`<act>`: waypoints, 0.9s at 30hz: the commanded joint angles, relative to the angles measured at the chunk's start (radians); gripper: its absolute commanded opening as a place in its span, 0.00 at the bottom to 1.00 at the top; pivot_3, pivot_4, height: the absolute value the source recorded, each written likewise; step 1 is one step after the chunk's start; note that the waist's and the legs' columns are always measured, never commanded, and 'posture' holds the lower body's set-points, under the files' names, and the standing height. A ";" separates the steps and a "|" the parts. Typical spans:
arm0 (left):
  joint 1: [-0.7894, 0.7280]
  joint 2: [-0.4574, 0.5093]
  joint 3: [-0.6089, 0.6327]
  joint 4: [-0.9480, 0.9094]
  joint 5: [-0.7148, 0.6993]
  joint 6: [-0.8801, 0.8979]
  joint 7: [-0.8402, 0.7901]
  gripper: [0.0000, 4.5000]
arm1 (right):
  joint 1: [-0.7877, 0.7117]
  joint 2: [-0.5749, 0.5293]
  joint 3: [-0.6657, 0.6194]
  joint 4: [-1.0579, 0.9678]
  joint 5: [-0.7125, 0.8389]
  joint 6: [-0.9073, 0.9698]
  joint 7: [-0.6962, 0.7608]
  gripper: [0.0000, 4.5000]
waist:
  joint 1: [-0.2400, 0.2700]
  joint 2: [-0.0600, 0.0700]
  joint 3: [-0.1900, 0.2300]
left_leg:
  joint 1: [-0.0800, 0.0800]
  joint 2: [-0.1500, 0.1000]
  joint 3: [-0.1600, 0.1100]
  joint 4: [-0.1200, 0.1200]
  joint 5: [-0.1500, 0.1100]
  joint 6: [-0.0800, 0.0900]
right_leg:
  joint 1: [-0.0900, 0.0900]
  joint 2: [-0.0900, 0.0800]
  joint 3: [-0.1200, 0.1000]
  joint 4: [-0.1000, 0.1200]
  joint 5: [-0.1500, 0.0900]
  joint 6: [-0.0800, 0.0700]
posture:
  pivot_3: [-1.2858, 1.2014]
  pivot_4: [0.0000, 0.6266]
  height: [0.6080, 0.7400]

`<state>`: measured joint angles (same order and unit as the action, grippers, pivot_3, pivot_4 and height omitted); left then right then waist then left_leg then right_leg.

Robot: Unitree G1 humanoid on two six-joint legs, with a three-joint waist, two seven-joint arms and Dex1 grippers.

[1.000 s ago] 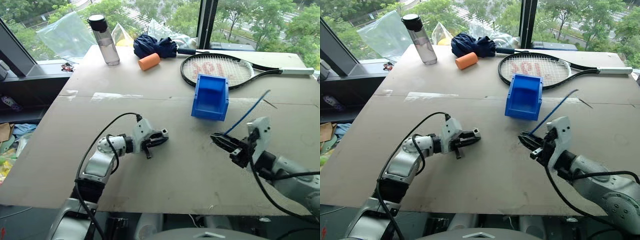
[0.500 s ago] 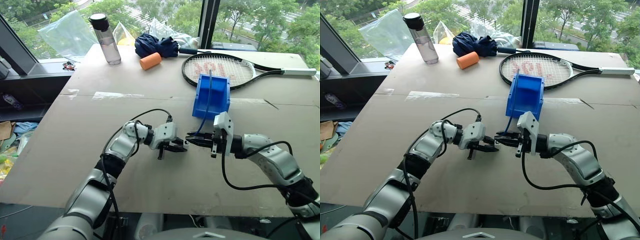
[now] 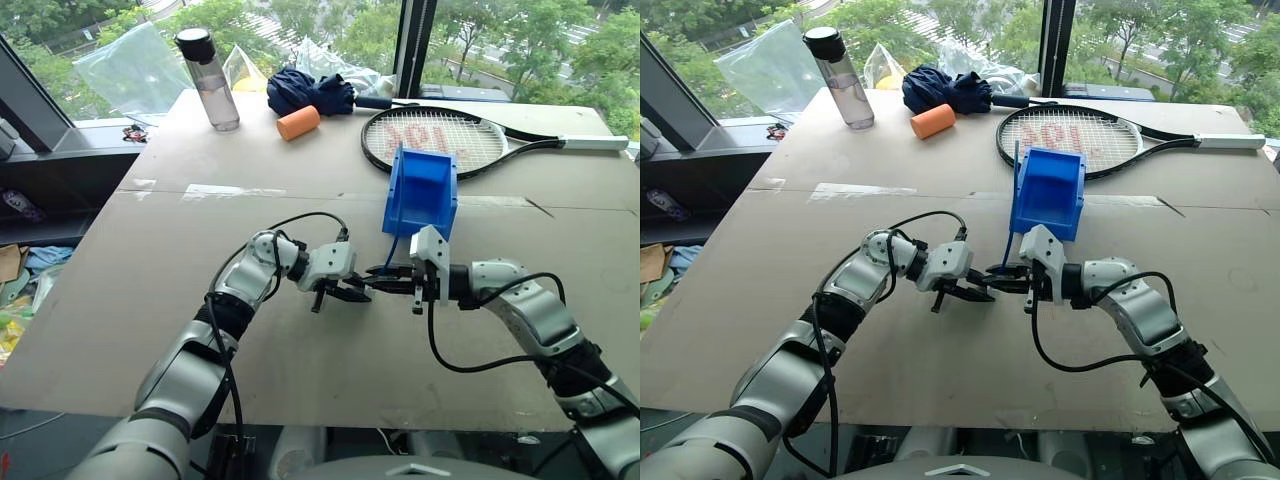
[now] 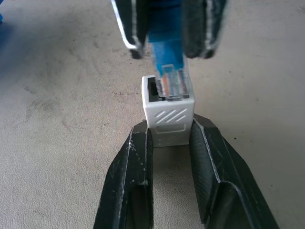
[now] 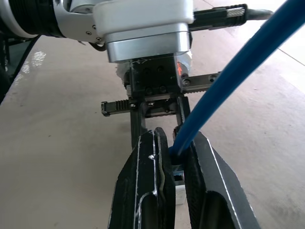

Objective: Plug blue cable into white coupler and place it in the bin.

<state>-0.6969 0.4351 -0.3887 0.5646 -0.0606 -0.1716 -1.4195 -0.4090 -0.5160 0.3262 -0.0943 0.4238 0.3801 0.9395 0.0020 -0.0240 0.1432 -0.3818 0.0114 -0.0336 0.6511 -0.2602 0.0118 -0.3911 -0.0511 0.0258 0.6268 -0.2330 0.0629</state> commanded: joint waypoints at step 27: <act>0.059 -0.017 0.061 -0.124 -0.027 0.065 0.091 0.10 | -0.021 0.035 0.109 -0.002 -0.262 0.037 -0.029 0.00 | -0.012 0.001 -0.008 | 0.004 0.000 -0.002 0.000 0.000 0.000 | 0.004 0.000 -0.002 0.001 0.000 0.000 | 0.52 0.24 1.00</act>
<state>-0.6349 0.4325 -0.3564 0.5108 -0.0596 -0.1322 -1.3563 -0.4800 -0.4967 0.4195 -0.1428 0.1875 0.4285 0.9525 -0.0097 -0.0231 0.1351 -0.3784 0.0115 -0.0362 0.6513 -0.2602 0.0117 -0.3872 -0.0513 0.0235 0.6276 -0.2331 0.0630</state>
